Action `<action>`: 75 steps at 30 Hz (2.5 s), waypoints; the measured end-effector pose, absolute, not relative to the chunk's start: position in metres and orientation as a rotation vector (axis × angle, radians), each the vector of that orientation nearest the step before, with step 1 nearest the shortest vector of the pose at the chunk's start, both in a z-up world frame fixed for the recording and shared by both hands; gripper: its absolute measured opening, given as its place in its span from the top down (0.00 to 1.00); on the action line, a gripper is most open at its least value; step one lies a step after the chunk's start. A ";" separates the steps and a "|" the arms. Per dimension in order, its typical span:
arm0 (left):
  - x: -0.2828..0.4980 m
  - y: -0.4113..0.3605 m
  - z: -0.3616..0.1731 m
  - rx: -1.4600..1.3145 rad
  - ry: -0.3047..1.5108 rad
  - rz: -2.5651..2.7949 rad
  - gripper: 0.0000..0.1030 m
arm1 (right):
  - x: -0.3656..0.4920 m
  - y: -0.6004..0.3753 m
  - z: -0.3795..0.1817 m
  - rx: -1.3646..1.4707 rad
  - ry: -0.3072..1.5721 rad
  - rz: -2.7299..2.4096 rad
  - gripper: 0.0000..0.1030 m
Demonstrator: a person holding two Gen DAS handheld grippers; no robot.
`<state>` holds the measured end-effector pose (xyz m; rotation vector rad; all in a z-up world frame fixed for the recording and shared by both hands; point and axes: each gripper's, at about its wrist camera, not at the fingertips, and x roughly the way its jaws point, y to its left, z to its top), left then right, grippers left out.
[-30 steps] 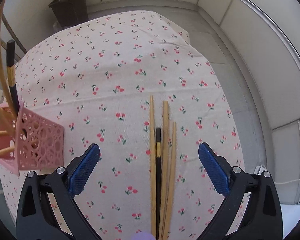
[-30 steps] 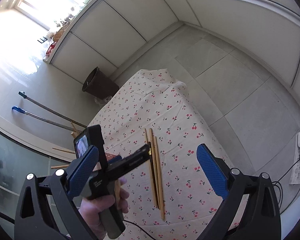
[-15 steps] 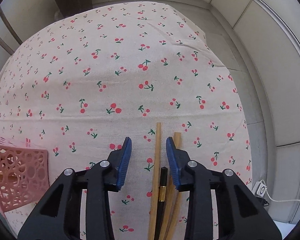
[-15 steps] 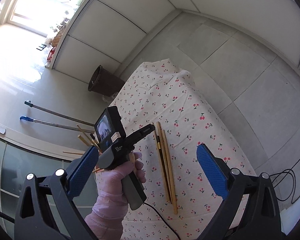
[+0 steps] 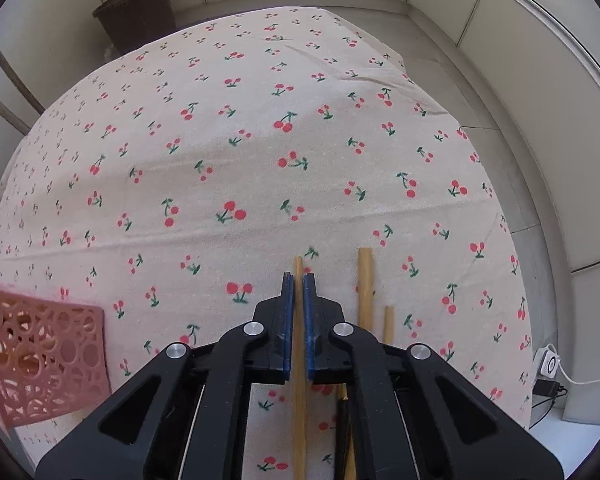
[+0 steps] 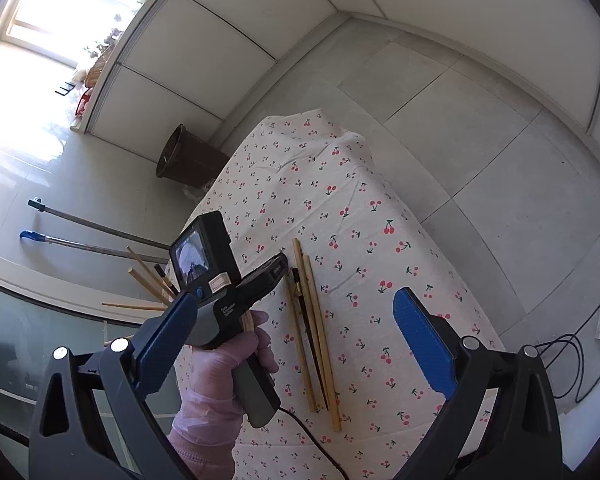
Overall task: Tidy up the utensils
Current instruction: 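Grasp a plain wooden chopstick with the right gripper while the left gripper lifts its chopstick, then lower the right chopstick into the pink basket and open the right gripper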
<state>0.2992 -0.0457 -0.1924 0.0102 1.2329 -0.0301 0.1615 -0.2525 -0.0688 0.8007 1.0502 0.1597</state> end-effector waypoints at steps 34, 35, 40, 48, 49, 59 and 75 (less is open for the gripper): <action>0.077 0.080 -0.018 -0.267 0.828 -0.239 0.96 | 0.270 -0.144 -0.183 0.454 1.258 -0.094 0.54; 0.077 0.081 -0.018 -0.268 0.829 -0.235 0.96 | 0.270 -0.144 -0.186 0.451 1.265 -0.097 0.55; 0.077 0.082 -0.019 -0.275 0.835 -0.220 0.96 | 0.272 -0.139 -0.189 0.395 1.265 -0.112 0.59; 0.077 0.079 -0.018 -0.265 0.830 -0.204 0.96 | 0.266 -0.110 -0.192 0.158 1.234 -0.115 0.61; 0.076 0.079 -0.018 -0.261 0.829 -0.201 0.96 | 0.264 -0.108 -0.191 0.141 1.227 -0.107 0.66; 0.072 0.076 -0.015 -0.216 0.797 -0.174 0.96 | 0.242 -0.120 -0.186 0.228 1.206 -0.017 0.95; 0.059 0.084 -0.011 -0.224 0.779 -0.168 0.96 | 0.140 -0.150 -0.073 0.303 0.946 0.203 0.95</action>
